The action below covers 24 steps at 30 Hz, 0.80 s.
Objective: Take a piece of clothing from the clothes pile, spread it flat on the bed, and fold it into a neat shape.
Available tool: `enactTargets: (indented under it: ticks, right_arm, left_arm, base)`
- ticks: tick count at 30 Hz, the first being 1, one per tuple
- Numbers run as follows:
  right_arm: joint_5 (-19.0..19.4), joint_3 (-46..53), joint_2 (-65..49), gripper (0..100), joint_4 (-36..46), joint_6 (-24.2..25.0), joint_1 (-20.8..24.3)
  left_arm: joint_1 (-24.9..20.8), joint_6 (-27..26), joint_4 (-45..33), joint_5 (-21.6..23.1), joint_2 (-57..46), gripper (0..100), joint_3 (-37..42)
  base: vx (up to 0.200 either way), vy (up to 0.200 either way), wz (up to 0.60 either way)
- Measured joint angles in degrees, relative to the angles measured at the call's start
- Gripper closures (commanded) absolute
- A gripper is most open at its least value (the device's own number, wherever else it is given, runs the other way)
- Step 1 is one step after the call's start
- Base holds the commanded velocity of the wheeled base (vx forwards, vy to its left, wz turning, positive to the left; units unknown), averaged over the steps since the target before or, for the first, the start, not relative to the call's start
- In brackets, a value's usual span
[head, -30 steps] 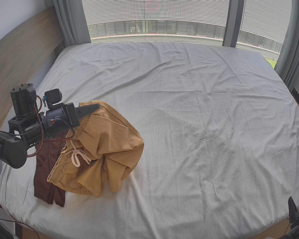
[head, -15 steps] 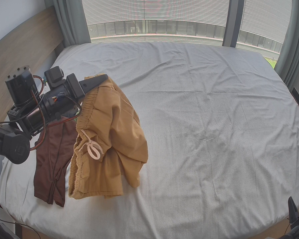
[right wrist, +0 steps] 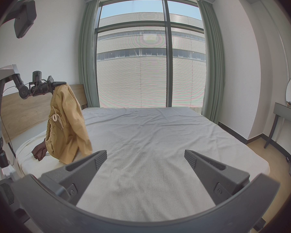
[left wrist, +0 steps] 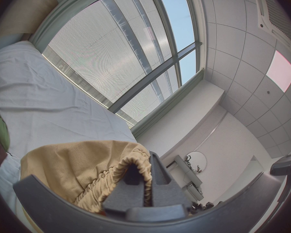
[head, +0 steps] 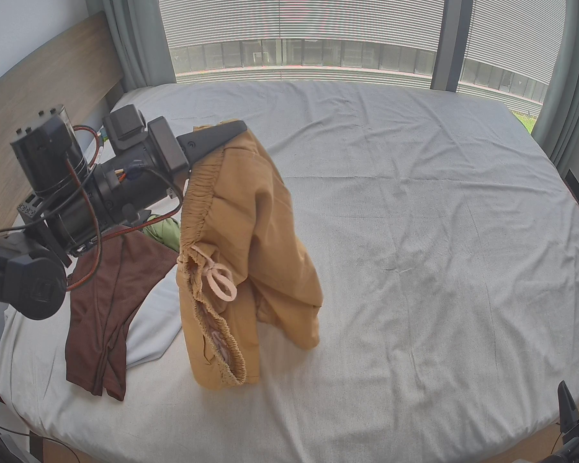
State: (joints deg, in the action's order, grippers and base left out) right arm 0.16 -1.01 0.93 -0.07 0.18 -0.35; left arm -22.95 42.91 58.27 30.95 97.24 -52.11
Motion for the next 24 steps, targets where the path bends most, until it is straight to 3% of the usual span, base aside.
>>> enactTargets:
  ticks: [24]
  right_arm:
    - [0.0, 0.0, 0.0, 0, 0.0, 0.0, 0.0]
  left_arm:
    - [-12.3, 1.8, -1.43, -8.33, 5.23, 100, -13.81]
  base:
    - [0.0, 0.0, 0.0]
